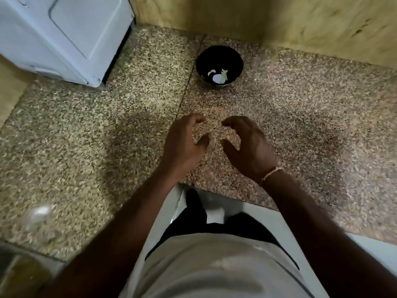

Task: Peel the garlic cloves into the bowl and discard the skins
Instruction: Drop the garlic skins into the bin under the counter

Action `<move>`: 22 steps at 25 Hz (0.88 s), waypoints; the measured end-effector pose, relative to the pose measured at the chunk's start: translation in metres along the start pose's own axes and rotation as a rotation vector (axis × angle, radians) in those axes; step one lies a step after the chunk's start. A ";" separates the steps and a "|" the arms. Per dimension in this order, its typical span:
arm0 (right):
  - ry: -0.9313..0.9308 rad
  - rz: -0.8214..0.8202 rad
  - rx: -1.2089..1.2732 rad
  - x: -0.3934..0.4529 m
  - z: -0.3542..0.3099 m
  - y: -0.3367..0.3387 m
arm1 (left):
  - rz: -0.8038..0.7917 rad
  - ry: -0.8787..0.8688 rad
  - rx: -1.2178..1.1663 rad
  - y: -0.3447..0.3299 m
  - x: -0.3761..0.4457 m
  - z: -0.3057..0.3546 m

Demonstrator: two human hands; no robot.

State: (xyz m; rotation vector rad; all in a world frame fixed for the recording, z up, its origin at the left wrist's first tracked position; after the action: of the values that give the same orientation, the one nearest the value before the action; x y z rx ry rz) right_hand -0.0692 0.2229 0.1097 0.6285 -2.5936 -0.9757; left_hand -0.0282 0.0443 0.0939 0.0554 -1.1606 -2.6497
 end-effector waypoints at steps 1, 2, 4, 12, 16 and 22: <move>-0.024 0.010 -0.009 0.009 0.001 -0.004 | -0.022 -0.008 0.002 -0.003 0.013 -0.009; -0.051 0.018 -0.014 0.017 0.002 -0.008 | -0.045 -0.012 0.008 -0.005 0.025 -0.018; -0.111 0.022 -0.015 0.028 0.005 -0.015 | -0.096 -0.010 0.030 -0.011 0.044 -0.033; -0.210 -0.048 0.013 0.057 0.027 -0.035 | -0.209 0.174 0.212 -0.053 0.097 -0.071; -0.229 -0.060 0.018 0.068 0.036 -0.040 | -0.264 0.151 0.306 -0.068 0.106 -0.074; -0.246 -0.065 0.017 0.077 0.047 -0.043 | -0.196 0.183 0.334 -0.073 0.111 -0.076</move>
State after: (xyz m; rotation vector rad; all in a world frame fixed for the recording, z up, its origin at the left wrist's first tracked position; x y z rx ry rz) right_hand -0.1423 0.1818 0.0555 0.6367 -2.8129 -1.1165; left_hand -0.1409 0.0105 -0.0046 0.4837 -1.5885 -2.5106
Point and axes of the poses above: each hand's wrist, its own x-axis towards the middle knuckle, its own y-axis out of the back of the hand, z = x × y, the point moved 6 cm from there along x, towards the middle knuckle, and after that the axes turned 5 degrees about x, right-handed, at the moved point
